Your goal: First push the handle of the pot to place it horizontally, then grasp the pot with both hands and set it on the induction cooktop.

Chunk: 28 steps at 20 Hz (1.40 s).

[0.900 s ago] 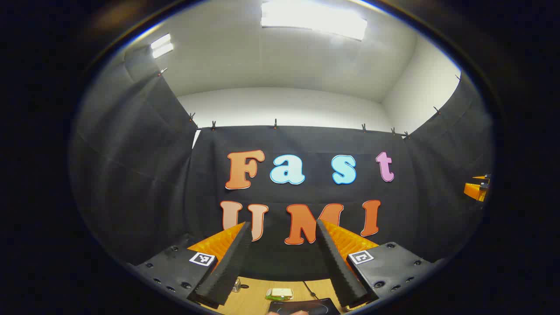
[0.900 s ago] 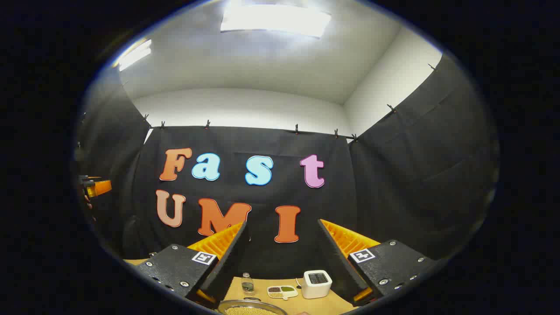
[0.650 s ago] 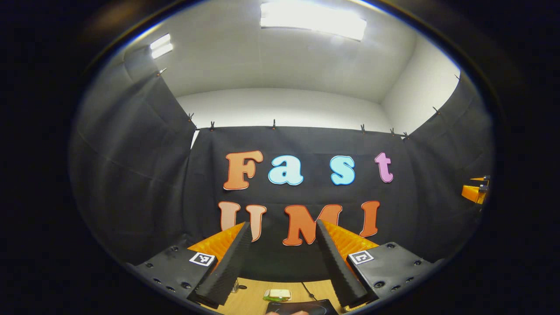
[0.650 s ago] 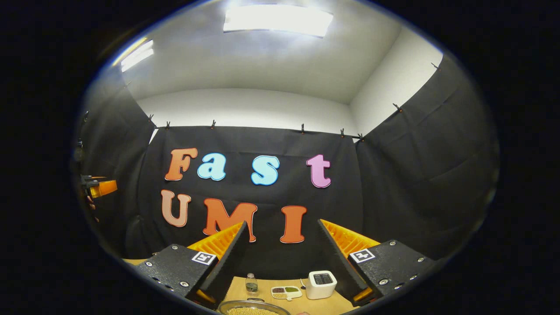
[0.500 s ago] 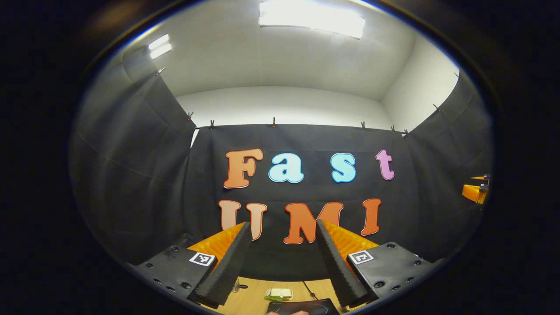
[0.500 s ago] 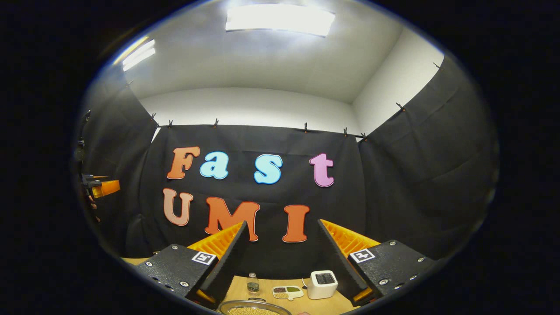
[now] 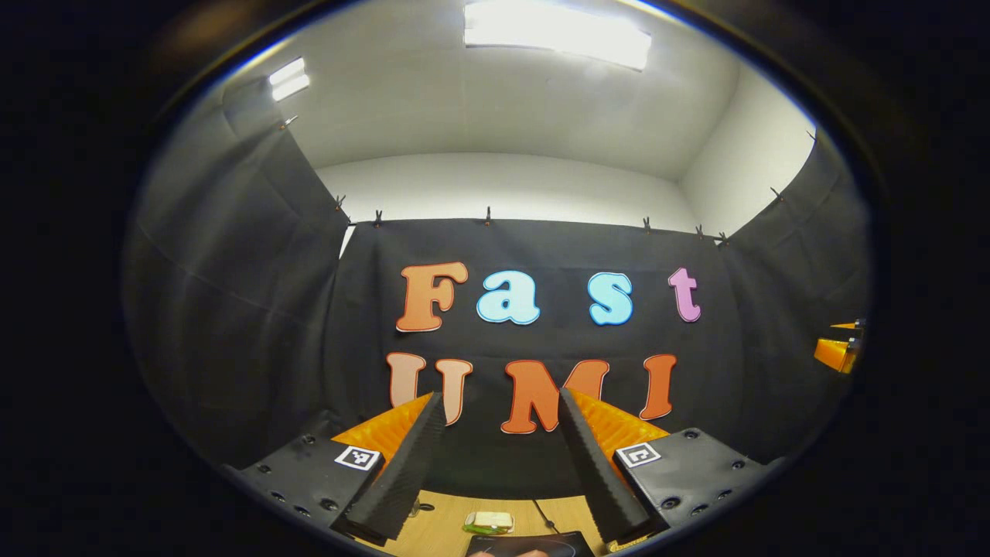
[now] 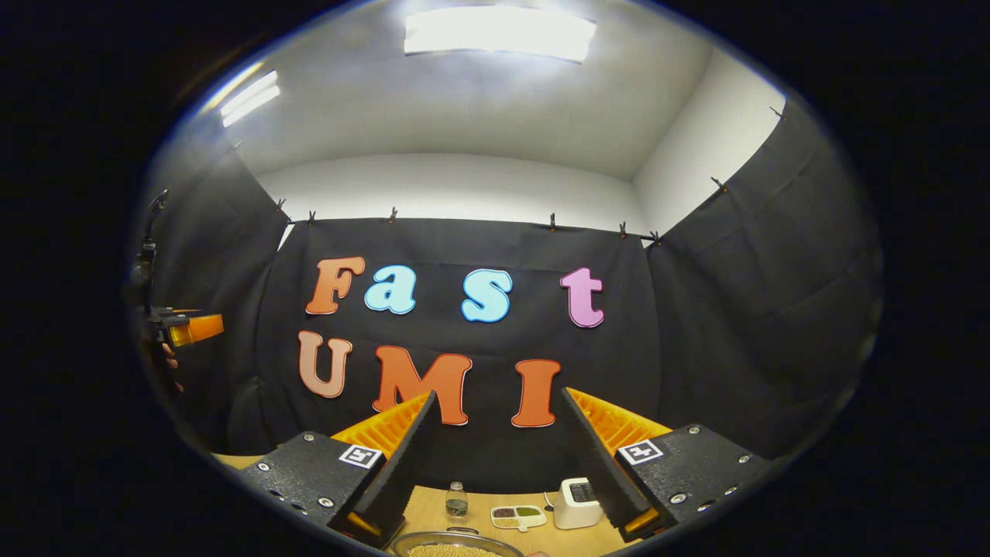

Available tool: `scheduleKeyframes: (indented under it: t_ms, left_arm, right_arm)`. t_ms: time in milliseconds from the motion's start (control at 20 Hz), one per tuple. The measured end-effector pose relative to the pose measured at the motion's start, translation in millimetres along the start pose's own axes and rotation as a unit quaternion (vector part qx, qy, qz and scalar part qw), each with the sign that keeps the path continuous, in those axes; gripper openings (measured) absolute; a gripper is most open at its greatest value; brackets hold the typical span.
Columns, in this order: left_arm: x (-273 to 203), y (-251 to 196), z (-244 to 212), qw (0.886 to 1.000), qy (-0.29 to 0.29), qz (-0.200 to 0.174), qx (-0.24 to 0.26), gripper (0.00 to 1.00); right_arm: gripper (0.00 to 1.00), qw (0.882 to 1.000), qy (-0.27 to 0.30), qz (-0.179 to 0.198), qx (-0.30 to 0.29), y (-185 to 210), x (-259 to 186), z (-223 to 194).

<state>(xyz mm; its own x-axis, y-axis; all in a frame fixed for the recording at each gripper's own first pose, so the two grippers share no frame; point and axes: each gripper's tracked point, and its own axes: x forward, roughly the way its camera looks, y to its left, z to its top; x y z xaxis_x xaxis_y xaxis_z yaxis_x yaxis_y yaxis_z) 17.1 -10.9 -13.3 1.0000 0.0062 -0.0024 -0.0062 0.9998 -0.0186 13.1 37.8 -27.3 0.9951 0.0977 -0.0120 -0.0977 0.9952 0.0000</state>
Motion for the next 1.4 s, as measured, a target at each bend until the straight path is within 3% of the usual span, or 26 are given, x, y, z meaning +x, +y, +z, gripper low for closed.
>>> scheduleKeyframes:
  t_ms: [100, 150, 200, 400, 700, 800, 1050, 1400]
  left_arm:
    - [-1, -4, -3, 1.0, 0.002, -0.004, 0.003, 0.95]
    - [-2, -6, -5, 1.0, 0.003, -0.004, 0.008, 0.95]
    - [-4, -8, -5, 1.0, 0.004, -0.005, 0.012, 0.95]
    - [-6, -16, -16, 1.0, 0.009, -0.013, 0.009, 0.95]
    - [-5, -8, -30, 1.0, 0.022, -0.004, 0.011, 0.95]
    - [-6, -6, -35, 1.0, 0.026, -0.003, 0.009, 0.98]
    - [-9, -1, -45, 0.999, 0.034, 0.003, 0.017, 0.98]
    - [-10, 4, -52, 0.999, 0.04, 0.007, 0.024, 0.95]
  right_arm:
    - [0.95, 1.0, 0.006, 0.004, 0.001, 4, 0, -8]
    - [1.0, 1.0, 0.013, 0.007, 0.002, 6, -2, -15]
    - [0.95, 1.0, 0.02, 0.01, 0.004, 7, -2, -22]
    - [0.95, 0.998, 0.053, 0.02, 0.014, 10, -5, -53]
    - [0.95, 0.987, 0.146, 0.048, 0.04, 18, -20, -127]
    - [0.98, 0.981, 0.181, 0.058, 0.048, 23, -28, -152]
    - [0.82, 0.961, 0.259, 0.093, 0.033, 51, -51, -214]
    - [0.59, 0.915, 0.376, 0.142, 0.024, 92, -93, -298]
